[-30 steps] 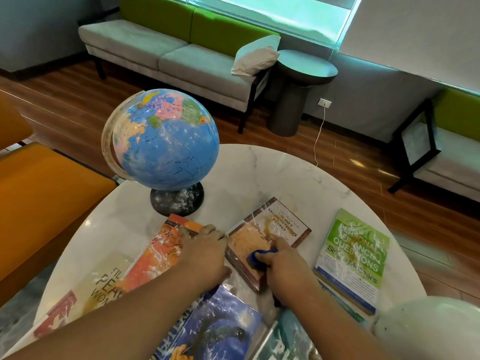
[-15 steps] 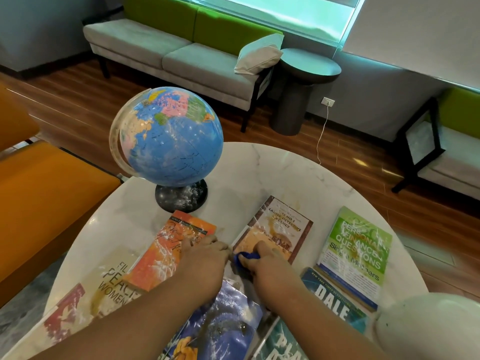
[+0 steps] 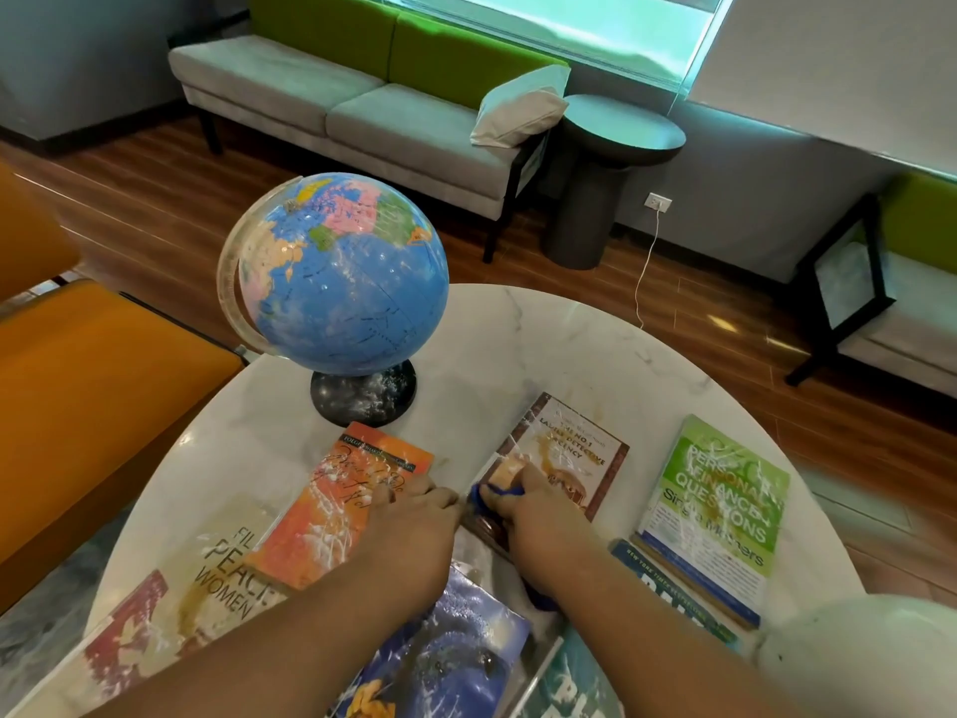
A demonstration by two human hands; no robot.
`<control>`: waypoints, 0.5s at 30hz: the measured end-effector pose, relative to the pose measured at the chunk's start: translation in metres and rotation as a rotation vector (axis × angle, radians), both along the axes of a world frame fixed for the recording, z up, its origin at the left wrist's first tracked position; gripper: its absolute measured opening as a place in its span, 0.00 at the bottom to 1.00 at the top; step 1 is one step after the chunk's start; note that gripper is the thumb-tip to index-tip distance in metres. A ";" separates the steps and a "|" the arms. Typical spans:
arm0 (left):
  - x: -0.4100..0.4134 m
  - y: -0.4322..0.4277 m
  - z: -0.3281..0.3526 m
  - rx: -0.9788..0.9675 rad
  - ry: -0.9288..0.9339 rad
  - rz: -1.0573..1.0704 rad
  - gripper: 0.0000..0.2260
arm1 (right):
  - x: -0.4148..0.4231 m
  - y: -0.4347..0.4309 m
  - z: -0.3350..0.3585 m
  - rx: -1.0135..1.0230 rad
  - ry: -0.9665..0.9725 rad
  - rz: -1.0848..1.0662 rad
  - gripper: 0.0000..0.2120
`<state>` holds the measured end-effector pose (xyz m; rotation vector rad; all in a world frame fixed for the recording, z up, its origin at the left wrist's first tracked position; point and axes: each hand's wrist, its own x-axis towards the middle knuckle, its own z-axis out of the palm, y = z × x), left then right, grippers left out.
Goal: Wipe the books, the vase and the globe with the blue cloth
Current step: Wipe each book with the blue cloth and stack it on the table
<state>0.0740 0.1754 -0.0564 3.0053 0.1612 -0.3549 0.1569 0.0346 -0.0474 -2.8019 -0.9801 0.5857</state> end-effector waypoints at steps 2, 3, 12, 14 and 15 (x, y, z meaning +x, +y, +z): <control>0.000 0.000 -0.001 -0.002 0.001 -0.004 0.27 | 0.009 0.007 0.000 -0.022 -0.049 -0.022 0.21; 0.000 0.000 -0.002 -0.003 0.002 -0.002 0.27 | 0.009 0.009 0.000 -0.046 -0.062 -0.013 0.23; -0.001 0.000 -0.005 -0.028 -0.004 0.009 0.25 | 0.014 0.012 -0.009 -0.026 -0.064 -0.051 0.24; -0.001 -0.001 -0.004 -0.030 0.007 0.017 0.25 | 0.009 0.017 -0.007 -0.049 -0.061 -0.050 0.24; -0.001 -0.001 -0.003 -0.030 0.011 0.018 0.25 | 0.004 0.016 -0.008 -0.022 -0.033 -0.037 0.23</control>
